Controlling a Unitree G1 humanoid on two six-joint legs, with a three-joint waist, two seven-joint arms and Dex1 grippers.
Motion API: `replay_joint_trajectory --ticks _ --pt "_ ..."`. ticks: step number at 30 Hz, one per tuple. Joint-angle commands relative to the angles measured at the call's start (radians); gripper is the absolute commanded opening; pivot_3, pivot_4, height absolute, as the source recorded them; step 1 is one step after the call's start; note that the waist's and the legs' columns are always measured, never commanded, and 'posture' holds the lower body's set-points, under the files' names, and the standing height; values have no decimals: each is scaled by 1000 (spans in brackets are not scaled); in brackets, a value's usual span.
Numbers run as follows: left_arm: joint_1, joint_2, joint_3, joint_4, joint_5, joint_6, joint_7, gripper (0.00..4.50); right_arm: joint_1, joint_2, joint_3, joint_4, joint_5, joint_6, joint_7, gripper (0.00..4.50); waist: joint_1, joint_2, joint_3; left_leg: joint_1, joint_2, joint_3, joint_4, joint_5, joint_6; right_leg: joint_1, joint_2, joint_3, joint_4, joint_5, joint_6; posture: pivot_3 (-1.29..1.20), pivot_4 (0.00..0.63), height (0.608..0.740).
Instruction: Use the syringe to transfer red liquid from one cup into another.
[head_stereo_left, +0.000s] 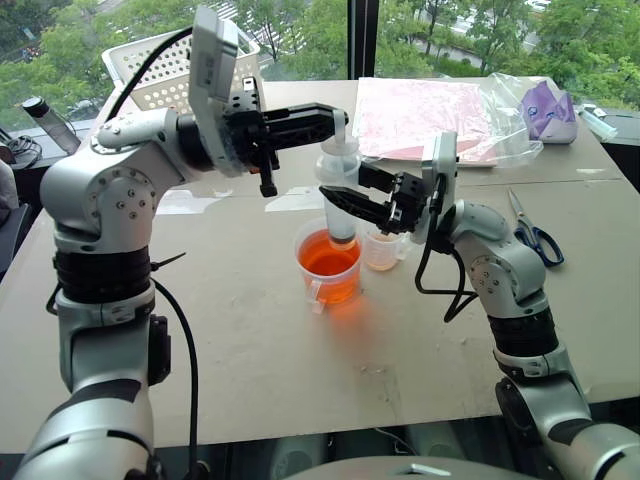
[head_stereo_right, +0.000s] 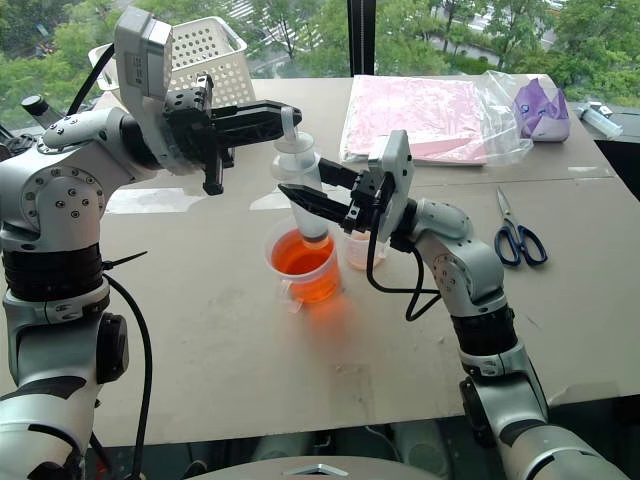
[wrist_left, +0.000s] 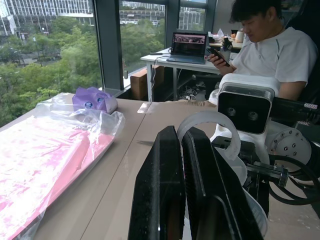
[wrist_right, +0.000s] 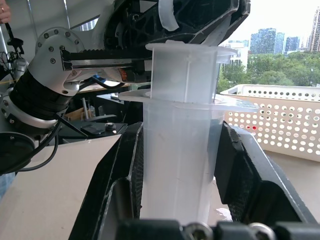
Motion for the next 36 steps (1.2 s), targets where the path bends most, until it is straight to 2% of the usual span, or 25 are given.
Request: replay_joint_trajectory --ticks 1,2,5,9,16,29,36 --pt "-31 20 62 -32 -31 3 24 79 8 6 43 -42 9 9 23 1549 -1 0 0 0 0 0 0 0 0 0 0 0 0 0 0 0 150 740" --pt "-21 25 59 -42 -35 8 13 79 8 7 43 -43 9 8 21 1549 -1 0 0 0 0 0 0 0 0 0 0 0 0 0 0 0 150 740" --pt "-1 41 50 -64 -43 26 -2 916 6 9 39 -43 11 7 16 1549 -2 0 0 0 0 0 0 0 0 0 0 0 0 0 0 0 150 740" --pt "26 78 31 -78 -28 18 -44 2800 4 6 37 -42 14 6 15 1549 -4 0 0 0 0 0 0 0 0 0 0 0 0 0 0 0 150 740" --pt "49 128 50 -60 -22 -18 -91 2800 -1 9 16 -54 38 24 7 1549 -1 0 0 0 0 0 0 0 0 0 0 0 0 0 0 0 150 740" --pt "17 167 135 28 -30 -17 -79 2800 -46 6 -63 -57 129 70 -17 1549 -2 0 0 0 0 0 0 0 0 0 0 0 0 0 0 0 150 740" --pt "-21 131 166 62 -57 -8 -16 2800 -106 30 -168 -45 263 140 -102 1549 0 0 0 0 0 0 0 0 0 0 0 0 0 0 0 0 150 740"
